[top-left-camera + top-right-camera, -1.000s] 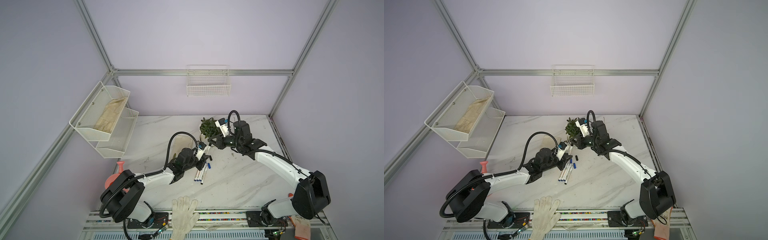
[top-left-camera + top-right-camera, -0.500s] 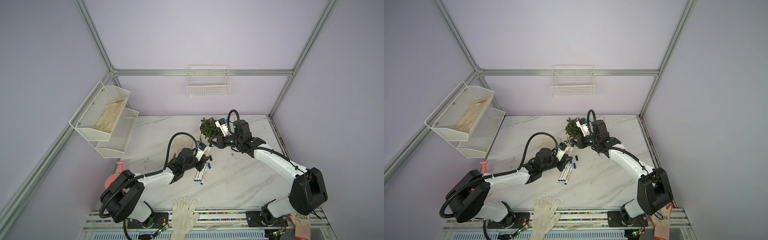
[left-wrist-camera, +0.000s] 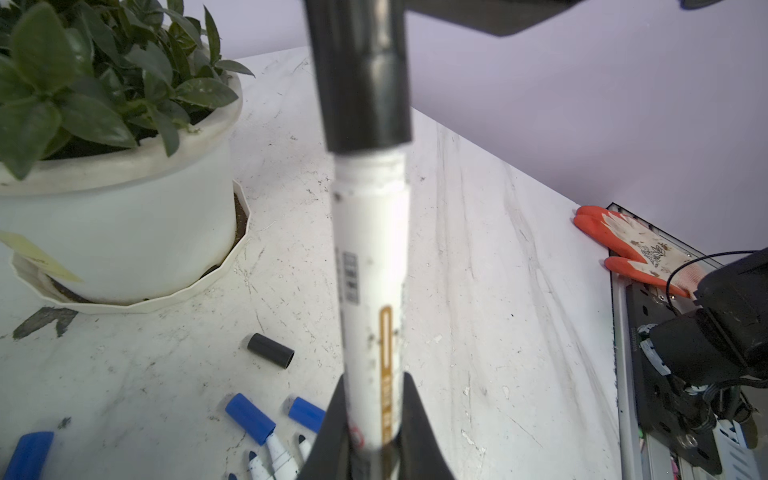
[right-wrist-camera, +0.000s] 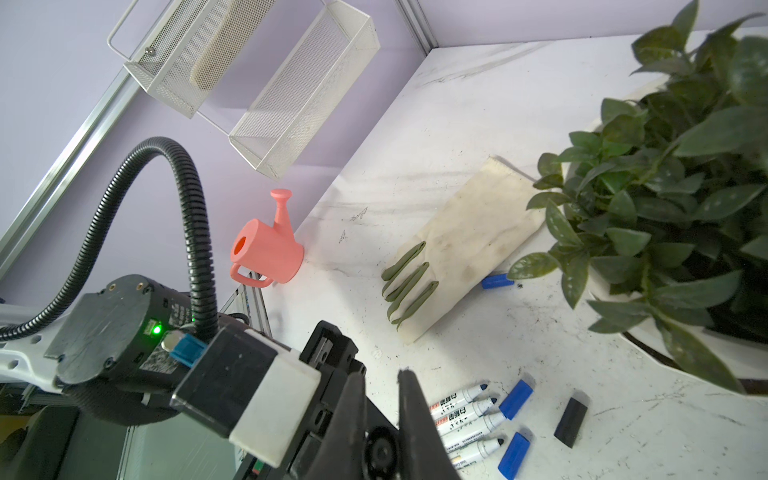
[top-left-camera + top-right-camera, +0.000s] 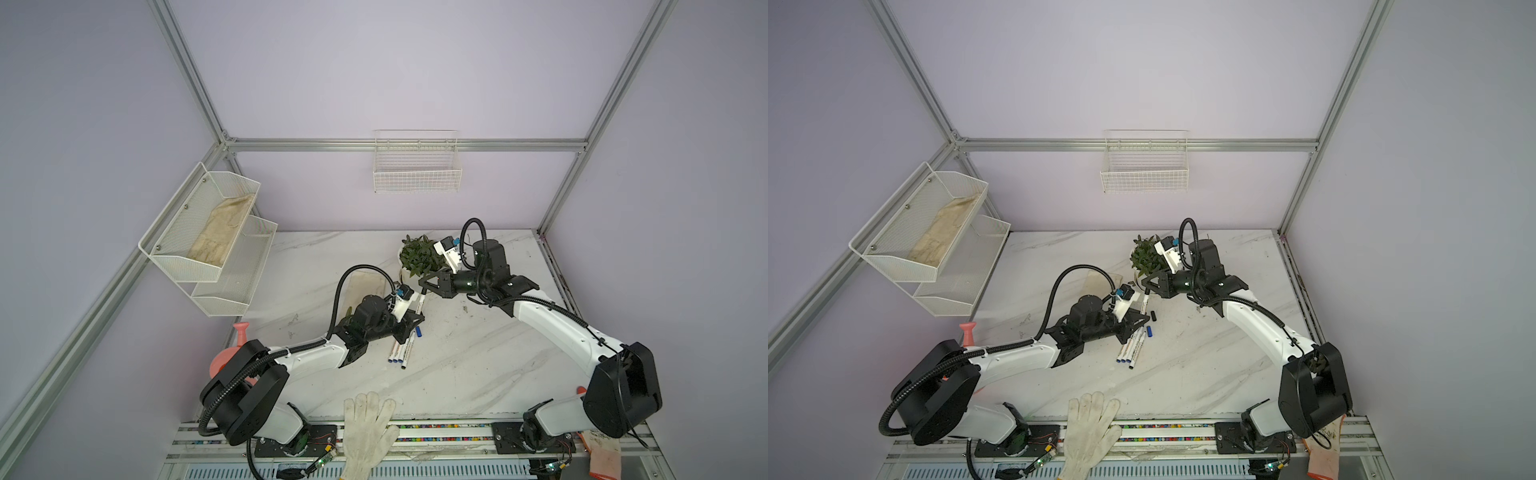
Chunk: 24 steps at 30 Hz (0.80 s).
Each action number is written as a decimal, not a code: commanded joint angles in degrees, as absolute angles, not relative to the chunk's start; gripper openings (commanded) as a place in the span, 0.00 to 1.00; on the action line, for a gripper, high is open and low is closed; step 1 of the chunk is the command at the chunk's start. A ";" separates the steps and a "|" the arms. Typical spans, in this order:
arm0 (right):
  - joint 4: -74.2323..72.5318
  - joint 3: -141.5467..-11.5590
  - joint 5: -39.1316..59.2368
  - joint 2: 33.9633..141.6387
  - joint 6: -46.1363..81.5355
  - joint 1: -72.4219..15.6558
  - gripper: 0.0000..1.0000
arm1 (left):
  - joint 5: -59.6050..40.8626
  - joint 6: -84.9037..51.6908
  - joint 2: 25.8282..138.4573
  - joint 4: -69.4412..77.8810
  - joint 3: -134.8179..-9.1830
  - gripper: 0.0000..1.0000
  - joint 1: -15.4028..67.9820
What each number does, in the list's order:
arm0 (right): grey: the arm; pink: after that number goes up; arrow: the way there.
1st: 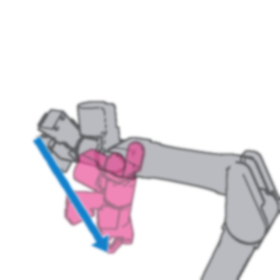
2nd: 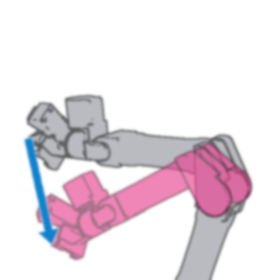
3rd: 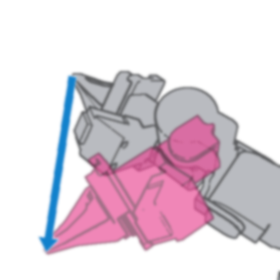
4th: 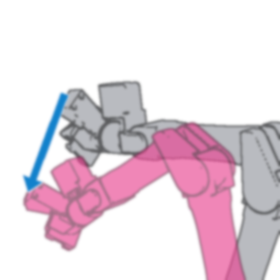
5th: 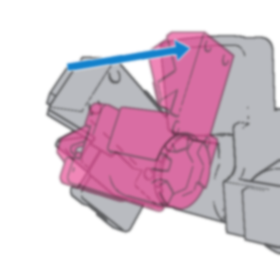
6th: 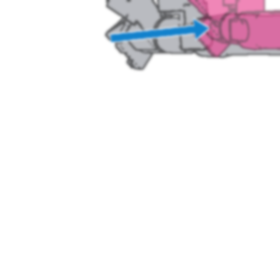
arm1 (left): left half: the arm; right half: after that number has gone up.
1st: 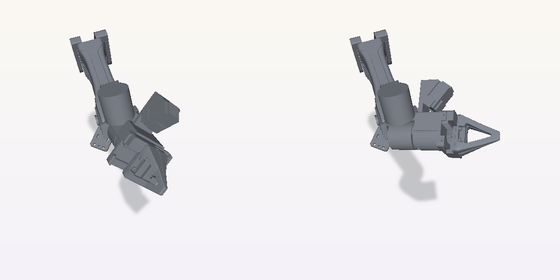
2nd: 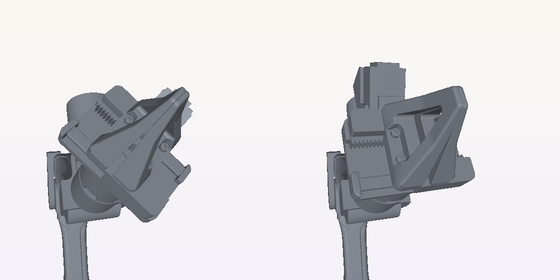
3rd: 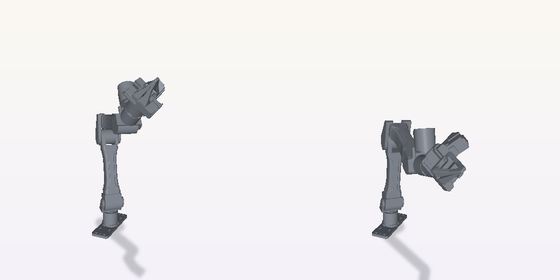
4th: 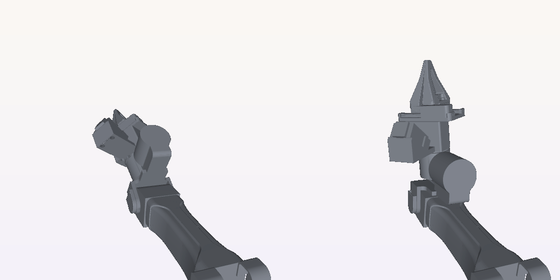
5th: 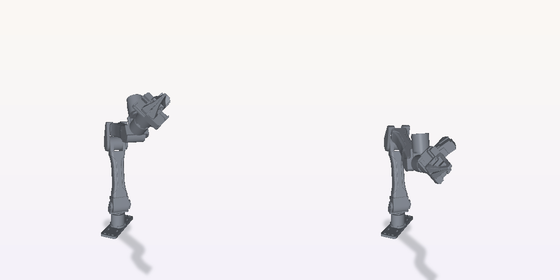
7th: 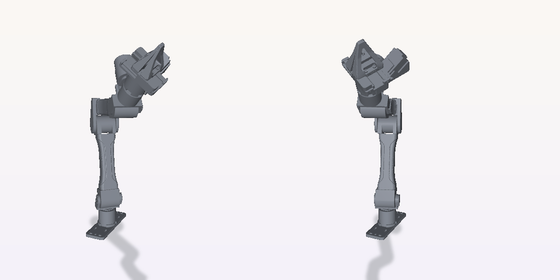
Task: Insert the pens into the pen caps
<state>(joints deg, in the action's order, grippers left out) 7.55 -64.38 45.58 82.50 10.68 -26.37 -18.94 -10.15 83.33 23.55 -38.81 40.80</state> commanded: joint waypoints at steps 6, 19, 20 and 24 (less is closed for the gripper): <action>18.19 -64.01 46.31 81.40 4.57 -26.90 0.05 | -18.91 -9.05 80.14 33.12 -44.29 0.00 39.79; 16.76 -62.38 48.30 82.36 5.60 -27.03 0.03 | -13.32 -9.41 79.42 34.25 -47.58 0.00 39.78; 16.53 -62.16 48.68 82.65 5.76 -27.11 0.03 | -12.78 -10.46 79.24 34.81 -48.53 0.00 39.81; 16.09 -61.46 48.65 82.89 5.91 -27.16 0.02 | -12.37 -15.37 78.84 37.24 -52.57 0.00 39.80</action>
<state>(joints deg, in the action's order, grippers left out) 8.56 -64.47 45.45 81.71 6.33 -26.28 -17.54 -10.11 83.33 22.55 -40.38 40.80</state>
